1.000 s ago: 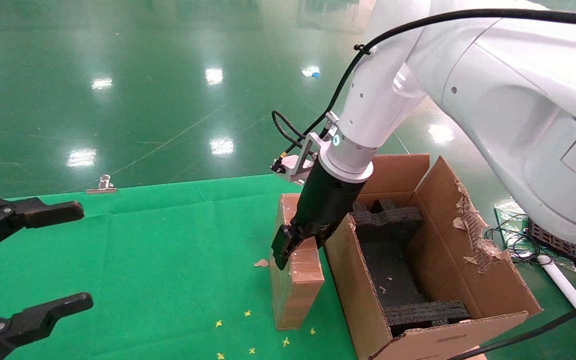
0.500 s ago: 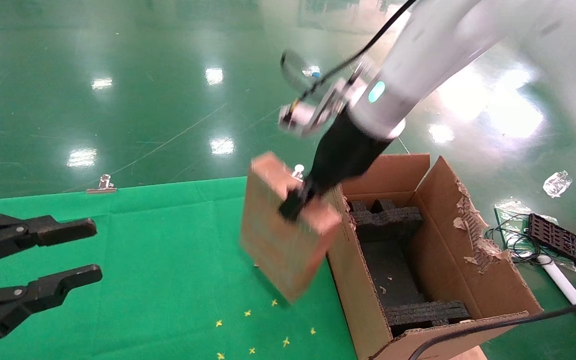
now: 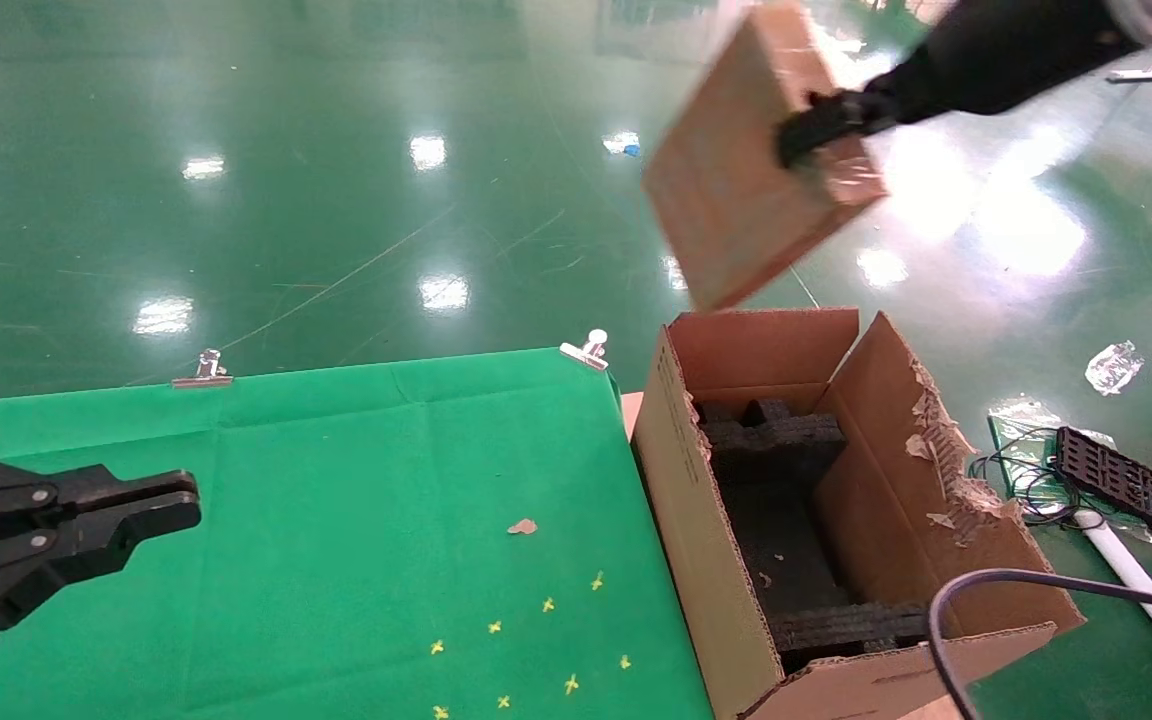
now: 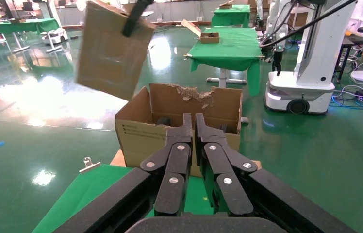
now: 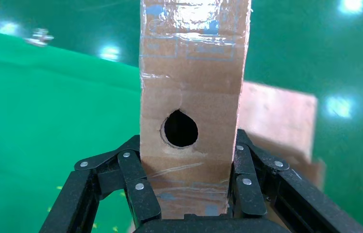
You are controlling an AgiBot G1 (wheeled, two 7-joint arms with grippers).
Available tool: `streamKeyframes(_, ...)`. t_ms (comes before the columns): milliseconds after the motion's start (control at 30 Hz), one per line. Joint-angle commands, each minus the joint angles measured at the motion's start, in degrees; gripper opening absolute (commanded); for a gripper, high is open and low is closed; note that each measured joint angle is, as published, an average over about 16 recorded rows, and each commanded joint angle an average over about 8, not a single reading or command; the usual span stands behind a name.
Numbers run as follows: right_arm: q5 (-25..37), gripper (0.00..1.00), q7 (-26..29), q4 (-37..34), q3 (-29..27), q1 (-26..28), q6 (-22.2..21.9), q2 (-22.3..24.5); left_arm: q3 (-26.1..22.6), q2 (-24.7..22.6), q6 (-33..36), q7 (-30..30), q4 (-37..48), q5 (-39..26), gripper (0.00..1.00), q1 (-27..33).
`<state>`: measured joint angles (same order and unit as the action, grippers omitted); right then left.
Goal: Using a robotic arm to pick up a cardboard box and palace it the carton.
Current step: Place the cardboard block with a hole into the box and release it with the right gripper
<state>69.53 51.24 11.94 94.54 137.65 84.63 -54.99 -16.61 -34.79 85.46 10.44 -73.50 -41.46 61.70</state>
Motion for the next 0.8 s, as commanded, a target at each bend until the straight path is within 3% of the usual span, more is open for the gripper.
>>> streamKeyframes(33,1.1,0.00,0.0,-1.3,0.6,1.0,-0.3,1.1,0.0,0.0,0.0,0.0,0.0,0.0,0.00,0.0)
streamKeyframes(300,5.8,0.00,1.0,-5.6,4.0,-1.3,2.7,5.6,0.0,0.0,0.0,0.0,0.0,0.0,0.00,0.0)
streamKeyframes(367,6.5,0.00,1.3,-6.3,4.7,-2.7,3.1,6.2,0.0,0.0,0.0,0.0,0.0,0.0,0.15,0.0)
streamKeyframes(567,7.4,0.00,2.3,-7.9,5.5,-8.4,2.6,7.0,-0.1,0.0,0.0,0.0,0.0,0.0,0.90,0.0)
streamKeyframes(600,7.3,0.00,2.4,-8.1,5.5,-9.3,2.3,7.1,-0.1,0.0,0.0,0.0,0.0,0.0,0.97,0.0)
streamKeyframes(800,7.0,0.00,2.1,-9.0,5.4,-14.0,0.3,6.8,-0.1,0.0,0.0,0.0,0.0,0.1,1.00,0.0)
